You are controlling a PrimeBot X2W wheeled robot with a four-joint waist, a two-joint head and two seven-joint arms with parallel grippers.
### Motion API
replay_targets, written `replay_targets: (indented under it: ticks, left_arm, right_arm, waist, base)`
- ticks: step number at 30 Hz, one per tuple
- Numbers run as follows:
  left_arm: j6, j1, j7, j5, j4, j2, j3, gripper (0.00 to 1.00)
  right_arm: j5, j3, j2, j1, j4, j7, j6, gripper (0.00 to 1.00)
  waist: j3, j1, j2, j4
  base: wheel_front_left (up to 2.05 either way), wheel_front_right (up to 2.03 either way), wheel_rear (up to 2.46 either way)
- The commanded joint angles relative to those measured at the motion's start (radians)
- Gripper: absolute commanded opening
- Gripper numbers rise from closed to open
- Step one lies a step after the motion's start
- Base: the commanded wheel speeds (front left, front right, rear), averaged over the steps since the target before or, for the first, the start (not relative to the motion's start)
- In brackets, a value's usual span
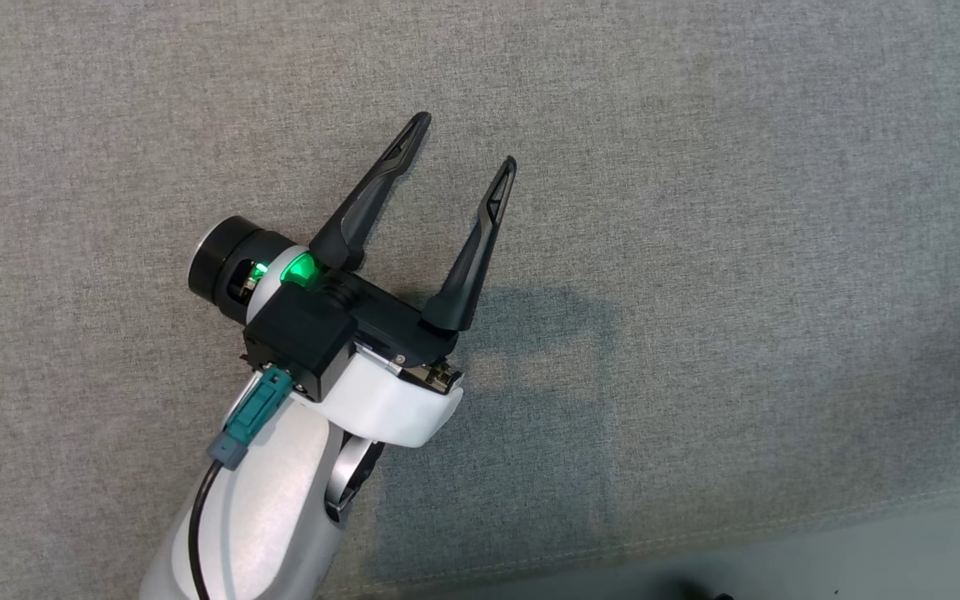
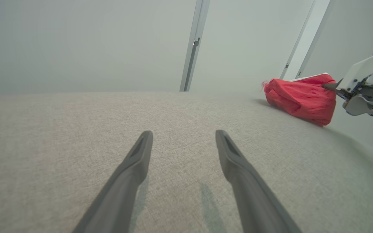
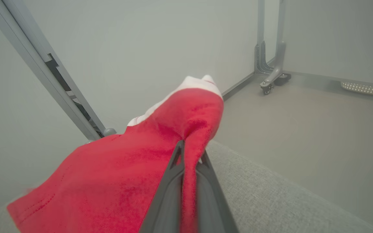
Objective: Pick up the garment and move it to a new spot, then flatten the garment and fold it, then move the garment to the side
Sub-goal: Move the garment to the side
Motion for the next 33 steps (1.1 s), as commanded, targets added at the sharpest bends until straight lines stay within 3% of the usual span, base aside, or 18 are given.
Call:
replay_targets:
  ticks: [1,8,10,11,18,22,30,32,33]
  left_arm:
    - [-0.008,0.022,0.012,0.007,0.025,0.012,0.005,1.0]
    - [-0.009,0.029,0.012,0.014,0.015,0.018,-0.005,1.0]
    - [-0.008,0.029,0.012,0.015,0.014,0.018,-0.007,1.0]
    - [-0.008,0.028,0.012,0.016,0.012,0.017,-0.008,1.0]
    - [-0.001,0.034,0.012,0.014,0.016,0.014,-0.009,1.0]
    - [0.001,0.04,0.012,0.004,0.018,0.009,-0.011,1.0]
    - [0.051,0.076,0.012,-0.027,0.041,-0.001,0.019,1.0]
    - [0.076,0.091,0.012,-0.039,0.053,-0.003,0.036,1.0]
    - [0.098,0.106,0.012,-0.062,0.065,-0.004,0.055,1.0]
  right_arm:
    - [-0.018,-0.011,-0.01,0.028,-0.026,-0.01,0.004,0.0]
    - [-0.248,-0.311,0.059,0.066,-0.037,-0.01,0.004,0.0]
    - [-0.317,-0.382,0.077,0.063,-0.05,-0.01,0.004,0.54]
    - [-0.352,-0.412,0.087,0.059,-0.061,-0.01,0.004,1.0]
    - [-0.586,-0.576,0.127,0.045,-0.154,-0.01,0.004,1.0]
    - [-0.699,-0.604,0.152,0.018,-0.221,-0.01,0.004,1.0]
    - [-0.645,-0.357,0.218,0.035,-0.21,-0.01,0.004,1.0]
    - [-0.605,-0.272,0.228,0.061,-0.201,-0.01,0.004,1.0]
    - [-0.552,-0.174,0.238,0.096,-0.205,-0.01,0.004,1.0]
  waist:
    - [0.001,0.0,0.0,0.001]
    - [0.001,0.0,0.0,0.013]
    - [-0.002,0.0,0.0,0.016]
    - [-0.004,0.0,0.0,0.017]
    - [-0.046,0.0,0.0,0.018]
    - [-0.095,0.0,0.0,0.027]
    - [-0.237,0.0,0.0,0.06]
    - [-0.279,0.0,0.0,0.073]
    - [-0.322,0.0,0.0,0.088]
  base:
    - [0.0,0.0,0.0]
    - [0.0,0.0,0.0]
    - [0.0,0.0,0.0]
    - [0.0,0.0,0.0]
    - [0.0,0.0,0.0]
    - [0.0,0.0,0.0]
    - [0.0,0.0,0.0]
    - [0.0,0.0,0.0]
    - [0.0,0.0,0.0]
